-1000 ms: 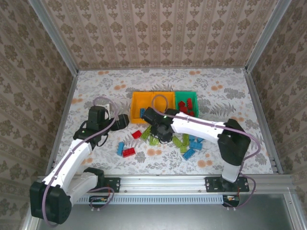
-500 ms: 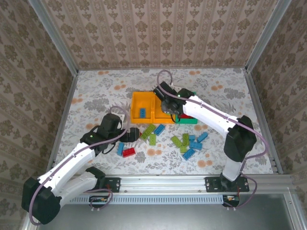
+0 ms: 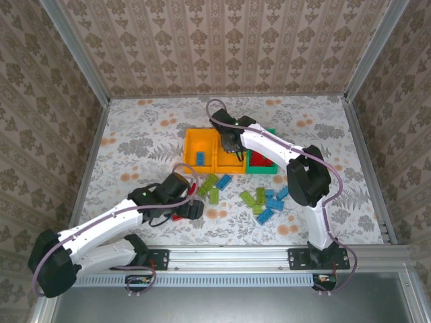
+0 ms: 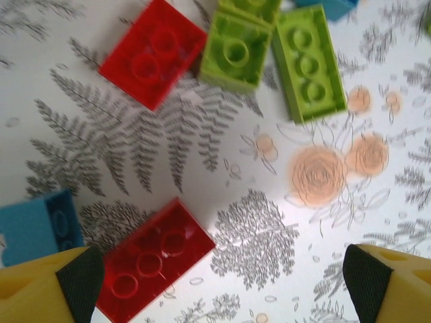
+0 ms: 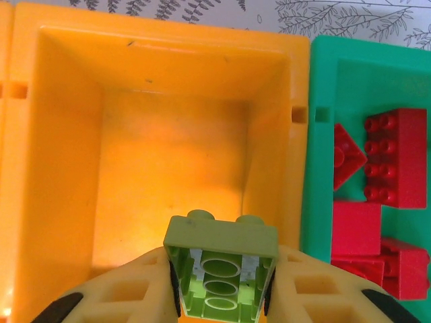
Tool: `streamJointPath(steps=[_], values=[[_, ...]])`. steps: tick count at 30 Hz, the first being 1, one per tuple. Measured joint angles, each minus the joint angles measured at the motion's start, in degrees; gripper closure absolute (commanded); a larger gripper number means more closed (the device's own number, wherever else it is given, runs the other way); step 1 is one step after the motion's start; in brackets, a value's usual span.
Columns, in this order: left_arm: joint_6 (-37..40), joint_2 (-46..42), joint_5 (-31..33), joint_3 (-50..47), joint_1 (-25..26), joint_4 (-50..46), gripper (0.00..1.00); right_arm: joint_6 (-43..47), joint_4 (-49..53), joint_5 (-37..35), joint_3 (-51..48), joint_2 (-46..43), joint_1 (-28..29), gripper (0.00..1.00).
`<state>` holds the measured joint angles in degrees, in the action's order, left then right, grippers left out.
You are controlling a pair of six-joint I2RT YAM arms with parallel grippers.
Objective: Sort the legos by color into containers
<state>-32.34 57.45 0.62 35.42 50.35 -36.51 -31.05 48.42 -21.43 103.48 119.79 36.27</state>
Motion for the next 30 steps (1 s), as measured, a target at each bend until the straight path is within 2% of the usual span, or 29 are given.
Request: streamJointPath(steps=[8, 16, 18, 24, 30], values=[[5.0, 5.0, 4.8, 5.9, 4.7, -5.0, 0.07, 5.2, -0.4, 3.0, 0.5, 0.9, -0.8, 0.60], [7.8, 17.7, 8.8, 10.7, 5.6, -9.2, 0.07, 7.3, -1.2, 5.3, 0.5, 1.0, -1.2, 0.54], [7.7, 20.2, 9.5, 11.3, 5.6, -9.4, 0.07, 7.4, -1.6, 5.9, 0.5, 1.0, -1.6, 0.48], [7.3, 21.3, 9.9, 11.0, 5.9, -8.9, 0.12, 8.2, -1.7, 7.1, 0.5, 1.1, -2.1, 0.34], [6.6, 21.3, 9.9, 9.4, 5.9, -8.5, 0.18, 8.0, -3.0, 8.8, -0.8, 0.9, -2.2, 0.29]])
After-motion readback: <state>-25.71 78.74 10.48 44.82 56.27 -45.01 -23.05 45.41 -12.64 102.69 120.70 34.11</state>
